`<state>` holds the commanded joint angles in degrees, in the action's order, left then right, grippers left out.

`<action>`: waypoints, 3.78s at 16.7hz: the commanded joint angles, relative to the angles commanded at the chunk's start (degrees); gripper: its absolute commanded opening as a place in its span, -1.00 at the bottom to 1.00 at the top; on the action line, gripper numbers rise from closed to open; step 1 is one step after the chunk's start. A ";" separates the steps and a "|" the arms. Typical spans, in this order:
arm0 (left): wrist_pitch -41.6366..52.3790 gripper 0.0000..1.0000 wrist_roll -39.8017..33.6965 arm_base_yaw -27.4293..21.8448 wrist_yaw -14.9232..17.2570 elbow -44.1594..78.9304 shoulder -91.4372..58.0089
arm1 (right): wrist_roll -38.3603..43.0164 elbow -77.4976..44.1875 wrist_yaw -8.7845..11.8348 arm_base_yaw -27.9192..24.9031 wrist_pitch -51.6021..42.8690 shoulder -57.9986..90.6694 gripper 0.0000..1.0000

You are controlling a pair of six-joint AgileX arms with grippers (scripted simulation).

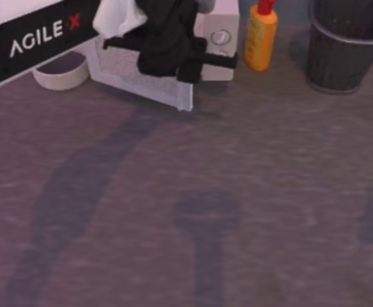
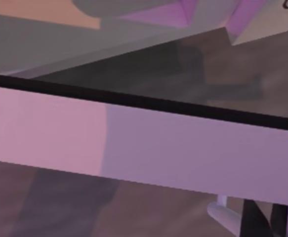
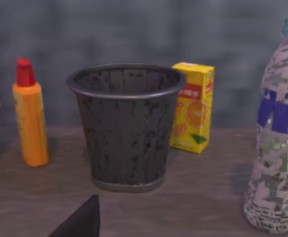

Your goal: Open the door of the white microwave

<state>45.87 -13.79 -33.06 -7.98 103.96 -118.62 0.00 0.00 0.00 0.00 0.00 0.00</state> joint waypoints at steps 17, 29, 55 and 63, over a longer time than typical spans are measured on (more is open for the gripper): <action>-3.20 -1.00 6.93 1.54 3.91 -7.69 5.21 | 0.00 0.00 0.00 0.00 0.00 0.00 1.00; -3.20 -1.00 6.93 1.54 3.91 -7.69 5.21 | 0.00 0.00 0.00 0.00 0.00 0.00 1.00; -5.21 -1.00 14.50 3.64 8.31 -14.07 9.82 | 0.00 0.00 0.00 0.00 0.00 0.00 1.00; -5.21 -1.00 14.50 3.64 8.31 -14.07 9.82 | 0.00 0.00 0.00 0.00 0.00 0.00 1.00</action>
<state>40.65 0.71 -29.42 0.33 89.88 -108.80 0.00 0.00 0.00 0.00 0.00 0.00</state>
